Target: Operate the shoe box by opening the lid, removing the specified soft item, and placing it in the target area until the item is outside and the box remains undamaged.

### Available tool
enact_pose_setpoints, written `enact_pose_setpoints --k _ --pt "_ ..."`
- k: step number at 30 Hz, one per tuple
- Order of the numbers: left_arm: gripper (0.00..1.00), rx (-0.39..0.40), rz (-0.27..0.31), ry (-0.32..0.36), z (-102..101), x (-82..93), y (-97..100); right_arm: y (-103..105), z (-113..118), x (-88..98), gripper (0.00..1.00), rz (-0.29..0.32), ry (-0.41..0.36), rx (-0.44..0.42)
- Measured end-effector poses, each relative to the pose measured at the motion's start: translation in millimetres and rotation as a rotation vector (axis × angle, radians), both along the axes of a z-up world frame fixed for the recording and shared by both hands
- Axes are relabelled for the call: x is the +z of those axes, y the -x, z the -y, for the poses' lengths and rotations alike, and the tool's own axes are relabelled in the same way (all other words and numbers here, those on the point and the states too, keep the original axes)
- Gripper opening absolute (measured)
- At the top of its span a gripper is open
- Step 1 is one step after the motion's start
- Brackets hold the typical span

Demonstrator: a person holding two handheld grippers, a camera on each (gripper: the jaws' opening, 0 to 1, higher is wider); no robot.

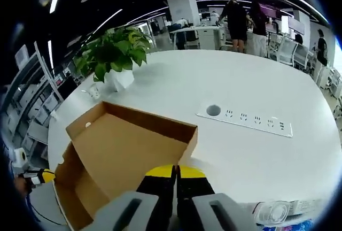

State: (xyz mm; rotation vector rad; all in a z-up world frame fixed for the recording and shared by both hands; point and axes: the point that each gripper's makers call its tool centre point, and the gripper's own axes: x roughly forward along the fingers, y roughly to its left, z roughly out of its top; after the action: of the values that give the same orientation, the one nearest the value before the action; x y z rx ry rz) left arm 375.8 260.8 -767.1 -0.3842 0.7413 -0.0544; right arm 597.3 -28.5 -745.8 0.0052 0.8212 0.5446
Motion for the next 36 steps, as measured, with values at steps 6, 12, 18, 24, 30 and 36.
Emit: enact_pose_setpoints --k 6,12,18,24,30,36 --pt "0.02 0.007 -0.003 0.004 -1 -0.1 -0.2 2 0 10.8 0.0 0.047 -0.016 0.037" --pt "0.02 0.01 -0.004 0.001 -2 -0.7 -1.1 5 -2 21.1 0.0 0.085 -0.027 0.061" --pt "0.02 0.015 -0.001 0.001 -3 -1.2 -1.4 6 -3 28.2 0.0 0.128 -0.031 0.083" --pt "0.02 0.025 0.005 0.008 -2 -0.4 -0.5 18 -2 38.0 0.0 0.177 -0.03 0.104" --pt "0.02 0.027 0.006 0.007 -1 0.6 0.1 42 -5 54.6 0.0 0.224 -0.027 0.123" --pt "0.02 0.032 0.012 0.008 -3 0.1 -0.3 46 -5 61.5 0.0 0.252 -0.037 0.128"
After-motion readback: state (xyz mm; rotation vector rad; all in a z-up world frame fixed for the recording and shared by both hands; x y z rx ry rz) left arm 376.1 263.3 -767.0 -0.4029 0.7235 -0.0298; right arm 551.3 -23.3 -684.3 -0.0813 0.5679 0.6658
